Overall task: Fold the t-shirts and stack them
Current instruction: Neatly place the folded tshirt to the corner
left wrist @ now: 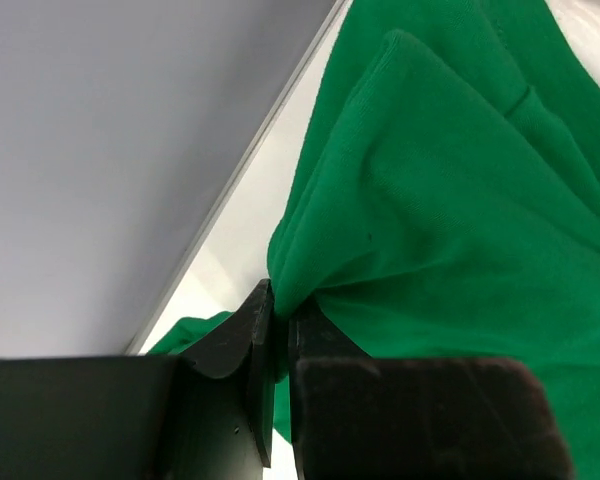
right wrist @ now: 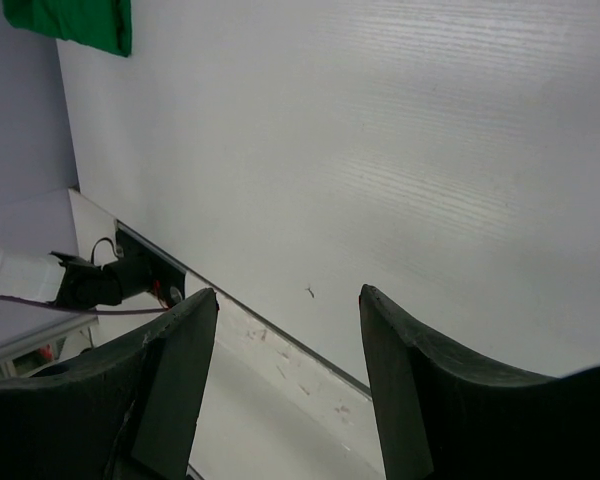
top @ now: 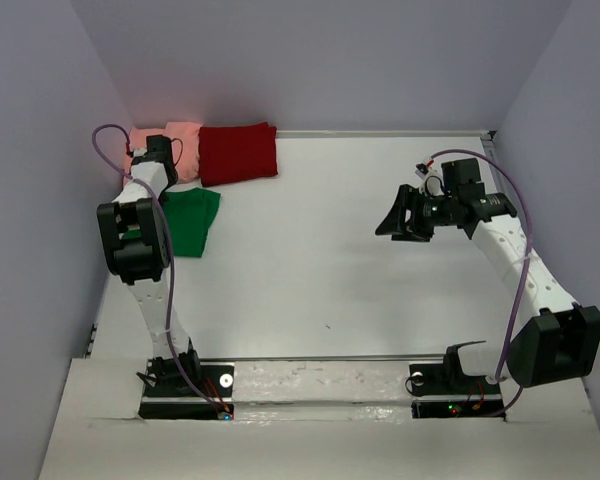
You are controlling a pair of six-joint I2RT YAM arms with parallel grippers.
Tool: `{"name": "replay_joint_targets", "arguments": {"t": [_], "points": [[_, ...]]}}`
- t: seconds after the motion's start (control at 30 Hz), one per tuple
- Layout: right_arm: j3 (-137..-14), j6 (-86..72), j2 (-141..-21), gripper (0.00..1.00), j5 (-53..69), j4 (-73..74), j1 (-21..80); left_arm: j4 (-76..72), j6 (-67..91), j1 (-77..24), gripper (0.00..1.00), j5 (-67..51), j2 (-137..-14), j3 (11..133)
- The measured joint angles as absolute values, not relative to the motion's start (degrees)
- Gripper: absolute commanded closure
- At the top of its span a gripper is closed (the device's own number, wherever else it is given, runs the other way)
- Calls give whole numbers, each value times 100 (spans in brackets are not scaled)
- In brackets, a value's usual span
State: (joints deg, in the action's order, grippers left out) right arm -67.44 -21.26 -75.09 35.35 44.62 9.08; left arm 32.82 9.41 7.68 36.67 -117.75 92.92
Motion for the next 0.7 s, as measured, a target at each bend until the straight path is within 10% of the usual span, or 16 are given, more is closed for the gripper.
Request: {"name": "replay_joint_targets", "arguments": {"t": [0.7], "points": [[-6744, -2141, -7465, 36, 3533, 4670, 908, 3194, 1061, 1535, 100, 3457, -12219, 9415]]}}
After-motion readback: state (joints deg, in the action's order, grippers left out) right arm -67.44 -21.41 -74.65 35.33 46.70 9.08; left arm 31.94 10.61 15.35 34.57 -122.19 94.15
